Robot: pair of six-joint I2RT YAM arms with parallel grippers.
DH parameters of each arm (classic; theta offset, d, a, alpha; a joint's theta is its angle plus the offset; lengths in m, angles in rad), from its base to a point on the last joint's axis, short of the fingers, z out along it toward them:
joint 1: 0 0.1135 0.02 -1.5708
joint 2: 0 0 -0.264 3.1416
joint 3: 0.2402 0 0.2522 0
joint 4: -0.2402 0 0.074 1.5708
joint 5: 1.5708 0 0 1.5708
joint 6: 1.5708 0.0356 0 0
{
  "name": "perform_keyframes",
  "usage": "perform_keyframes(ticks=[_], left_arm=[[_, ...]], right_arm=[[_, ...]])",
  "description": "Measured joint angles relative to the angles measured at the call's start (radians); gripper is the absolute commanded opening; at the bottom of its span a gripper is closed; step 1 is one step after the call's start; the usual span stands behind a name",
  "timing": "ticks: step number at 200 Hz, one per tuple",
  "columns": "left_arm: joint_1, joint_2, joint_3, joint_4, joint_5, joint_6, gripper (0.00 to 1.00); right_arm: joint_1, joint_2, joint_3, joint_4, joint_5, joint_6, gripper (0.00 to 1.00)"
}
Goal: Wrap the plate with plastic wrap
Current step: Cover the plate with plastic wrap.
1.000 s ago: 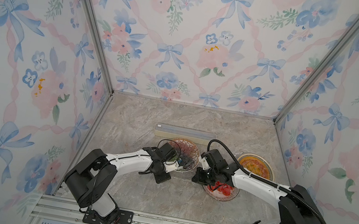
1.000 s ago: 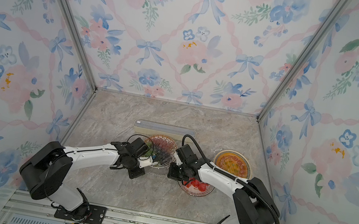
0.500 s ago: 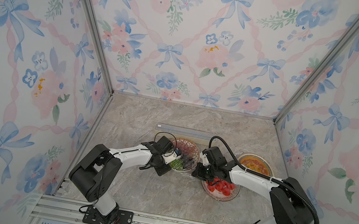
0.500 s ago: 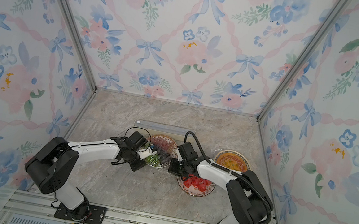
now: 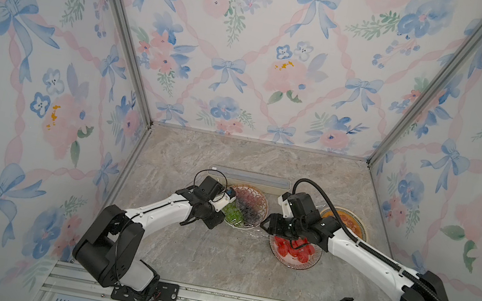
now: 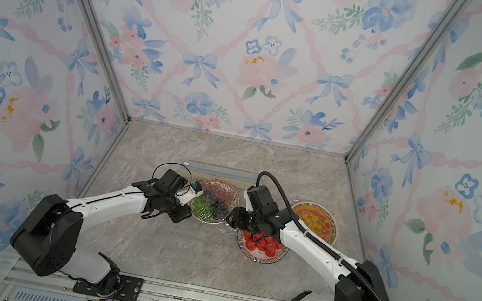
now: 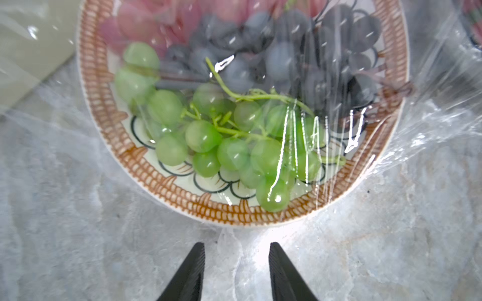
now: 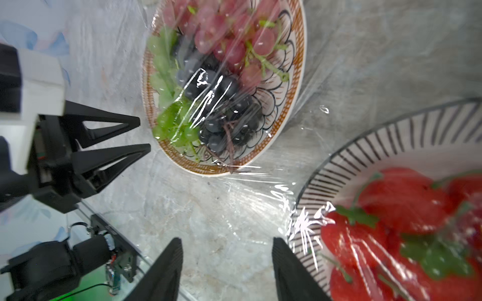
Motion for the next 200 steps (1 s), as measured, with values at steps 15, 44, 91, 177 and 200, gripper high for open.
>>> perform_keyframes(ticks=[15, 44, 91, 177, 200], left_arm=[[0.015, -0.036, -0.003, 0.001, 0.008, -0.002, 0.49], [0.065, -0.1, -0.005, 0.005, 0.035, -0.047, 0.5], [0.153, -0.193, -0.055, 0.079, 0.172, -0.295, 0.55], [0.194, -0.128, -0.278, 0.328, 0.384, -0.718, 0.71], [0.194, -0.107, -0.293, 0.41, 0.393, -0.783, 0.71]], right_arm=[[0.033, -0.031, 0.021, -0.039, 0.027, 0.024, 0.88], [0.135, -0.037, 0.024, -0.045, 0.06, 0.134, 0.99], [0.23, 0.148, 0.03, 0.043, 0.075, 0.345, 0.97], [0.19, 0.276, 0.041, 0.214, 0.117, 0.457, 0.97], [0.161, 0.315, 0.053, 0.251, 0.124, 0.456, 0.97]])
